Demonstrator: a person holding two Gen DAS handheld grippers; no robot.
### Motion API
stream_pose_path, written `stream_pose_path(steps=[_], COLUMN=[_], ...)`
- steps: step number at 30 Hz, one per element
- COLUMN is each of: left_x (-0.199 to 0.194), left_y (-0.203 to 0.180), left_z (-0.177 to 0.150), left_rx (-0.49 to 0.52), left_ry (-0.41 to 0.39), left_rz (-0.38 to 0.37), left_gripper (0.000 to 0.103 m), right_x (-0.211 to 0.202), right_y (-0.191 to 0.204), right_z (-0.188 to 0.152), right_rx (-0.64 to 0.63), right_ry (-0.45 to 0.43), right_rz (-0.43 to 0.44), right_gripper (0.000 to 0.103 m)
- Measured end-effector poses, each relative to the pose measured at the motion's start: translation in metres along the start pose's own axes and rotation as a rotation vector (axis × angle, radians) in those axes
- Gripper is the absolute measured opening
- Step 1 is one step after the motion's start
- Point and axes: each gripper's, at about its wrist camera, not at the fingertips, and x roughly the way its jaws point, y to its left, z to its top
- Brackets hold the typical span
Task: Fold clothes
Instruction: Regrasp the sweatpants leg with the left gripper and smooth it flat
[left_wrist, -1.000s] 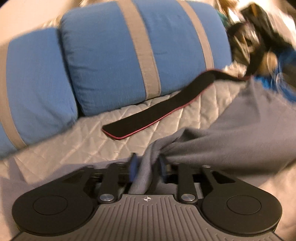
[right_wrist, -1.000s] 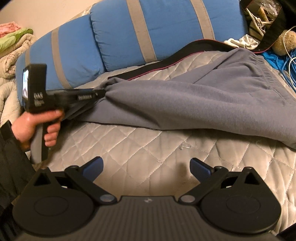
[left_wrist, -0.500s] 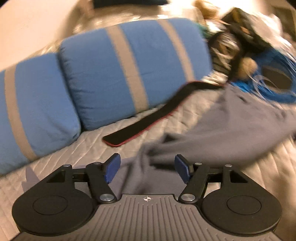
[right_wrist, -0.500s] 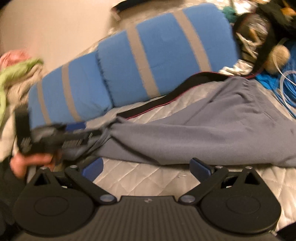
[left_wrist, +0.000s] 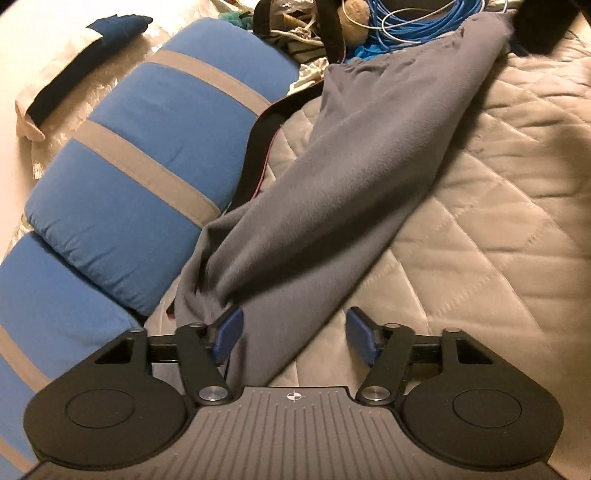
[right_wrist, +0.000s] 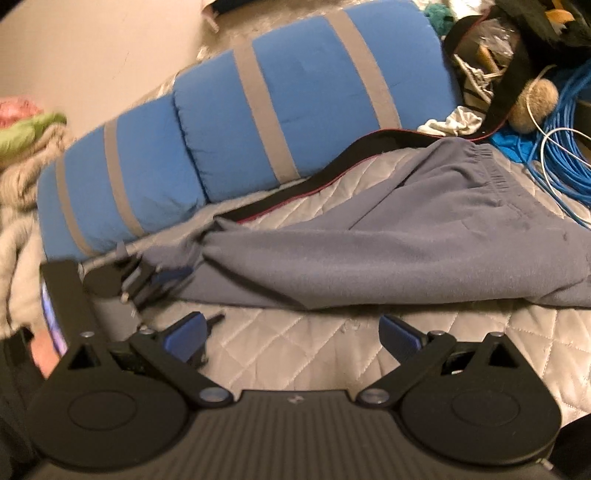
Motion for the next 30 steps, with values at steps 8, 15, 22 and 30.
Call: stream_pose_path(steps=[8,15,22,30], left_x=[-0.011,-0.056,-0.086,-0.076], left_y=[0.013,0.066,0.081,0.063], left_z=[0.017,0.017,-0.003,-0.024], left_rx=[-0.014,-0.213,-0.334,-0.272], left_ry=[0.047,0.004,-0.041,0.044], left_rz=[-0.089,-0.232,-0.301,-0.164], left_gripper=[0.004,0.000,0.000,0.031], right_x=[0.003,0.005,0.012,0.014], right_y=[0.003,-0.003,-0.005,0.011], right_z=[-0.003,-0.003,-0.005,-0.011], right_rx=[-0.035,-0.004,-0.012,-0.084], right_ry=[0.007,0.031,0.066,0.075], right_rz=[-0.013,-0.026,-0.087,-0.096], right_gripper=[0.103,0.103,0.103,0.103])
